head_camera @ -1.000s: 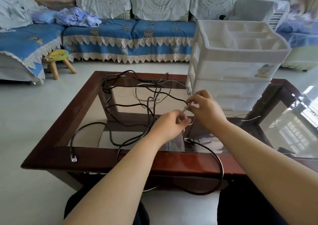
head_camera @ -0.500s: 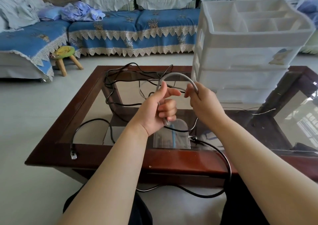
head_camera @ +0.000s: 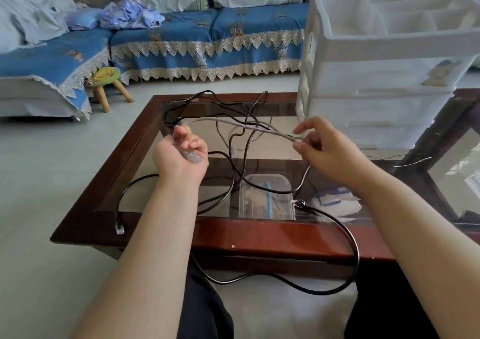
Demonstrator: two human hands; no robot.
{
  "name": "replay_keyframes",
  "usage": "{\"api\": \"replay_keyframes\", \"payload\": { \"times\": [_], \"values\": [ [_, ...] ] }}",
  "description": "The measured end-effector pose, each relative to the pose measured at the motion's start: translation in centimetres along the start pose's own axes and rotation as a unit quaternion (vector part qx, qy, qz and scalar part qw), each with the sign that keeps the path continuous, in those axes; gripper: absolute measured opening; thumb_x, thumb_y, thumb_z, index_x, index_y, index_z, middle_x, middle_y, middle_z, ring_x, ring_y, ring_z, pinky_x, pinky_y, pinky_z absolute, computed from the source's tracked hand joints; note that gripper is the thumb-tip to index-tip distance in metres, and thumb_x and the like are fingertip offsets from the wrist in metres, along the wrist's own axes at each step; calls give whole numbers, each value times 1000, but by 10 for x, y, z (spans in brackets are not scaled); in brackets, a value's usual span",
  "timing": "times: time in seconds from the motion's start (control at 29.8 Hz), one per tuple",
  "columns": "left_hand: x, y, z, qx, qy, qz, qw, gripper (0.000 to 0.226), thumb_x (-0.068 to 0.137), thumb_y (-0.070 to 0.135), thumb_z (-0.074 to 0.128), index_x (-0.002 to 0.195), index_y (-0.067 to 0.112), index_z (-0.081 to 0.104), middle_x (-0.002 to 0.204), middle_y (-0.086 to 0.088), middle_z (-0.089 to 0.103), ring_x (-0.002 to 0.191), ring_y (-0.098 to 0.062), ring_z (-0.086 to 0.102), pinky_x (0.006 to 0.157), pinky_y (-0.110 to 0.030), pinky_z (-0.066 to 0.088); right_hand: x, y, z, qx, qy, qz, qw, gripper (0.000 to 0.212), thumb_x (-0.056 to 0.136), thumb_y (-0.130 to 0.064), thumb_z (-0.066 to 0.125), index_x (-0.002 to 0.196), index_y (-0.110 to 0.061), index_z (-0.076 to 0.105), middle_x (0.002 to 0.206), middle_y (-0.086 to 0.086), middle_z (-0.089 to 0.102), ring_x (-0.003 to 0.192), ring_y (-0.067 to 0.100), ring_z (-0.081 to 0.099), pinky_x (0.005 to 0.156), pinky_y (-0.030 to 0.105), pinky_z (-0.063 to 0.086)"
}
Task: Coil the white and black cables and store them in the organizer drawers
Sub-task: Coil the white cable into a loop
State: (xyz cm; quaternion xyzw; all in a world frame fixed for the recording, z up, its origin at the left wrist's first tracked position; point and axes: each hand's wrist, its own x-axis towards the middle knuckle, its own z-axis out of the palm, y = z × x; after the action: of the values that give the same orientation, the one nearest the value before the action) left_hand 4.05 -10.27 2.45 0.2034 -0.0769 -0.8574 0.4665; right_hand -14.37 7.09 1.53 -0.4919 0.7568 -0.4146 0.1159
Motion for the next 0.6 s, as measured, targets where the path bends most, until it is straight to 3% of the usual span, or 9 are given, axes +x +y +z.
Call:
{"api": "replay_keyframes", "payload": {
  "times": [0.13,0.23,0.34,0.44,0.54,0.6],
  "values": [
    [-5,-5,5,200,-12,27,979,32,102,18,33,83,14,59,67,3,64,36,-4,35,38,-15,30,-12,-12,14,-211,27,-64,975,12,94,-30,52,97,-23,60,78,0,68,73,26,61,62,33,48],
    [-12,-12,8,426,-31,76,901,37,105,26,31,88,12,61,68,2,64,42,-6,40,40,-19,31,-20,-16,31,-293,-38,-118,948,21,96,-35,45,103,-24,61,86,-3,69,78,23,62,62,32,47],
    [-20,-21,8,606,-83,125,781,39,106,27,29,85,13,59,67,3,67,55,-9,56,52,-22,45,-25,-19,43,-277,-49,-194,940,21,95,-34,49,97,-22,66,88,-4,70,85,22,62,68,35,48],
    [-26,-32,6,689,-152,115,700,38,106,26,29,87,12,59,75,1,70,73,-12,68,69,-28,55,-25,-22,48,-248,-28,-243,937,25,92,-36,49,87,-21,68,81,-6,70,78,22,60,70,39,47],
    [-30,-39,5,715,-213,60,663,39,106,27,29,84,10,56,70,0,65,64,-10,62,64,-25,54,-24,-25,45,-216,-10,-263,940,32,91,-40,41,83,-20,65,76,-8,67,73,17,57,67,36,45],
    [-31,-42,5,705,-229,5,671,39,106,30,29,79,11,50,63,-2,54,58,-14,52,55,-23,47,-23,-26,42,-178,11,-277,944,29,91,-37,44,83,-19,65,74,-8,66,69,12,55,62,30,44]
  ]
}}
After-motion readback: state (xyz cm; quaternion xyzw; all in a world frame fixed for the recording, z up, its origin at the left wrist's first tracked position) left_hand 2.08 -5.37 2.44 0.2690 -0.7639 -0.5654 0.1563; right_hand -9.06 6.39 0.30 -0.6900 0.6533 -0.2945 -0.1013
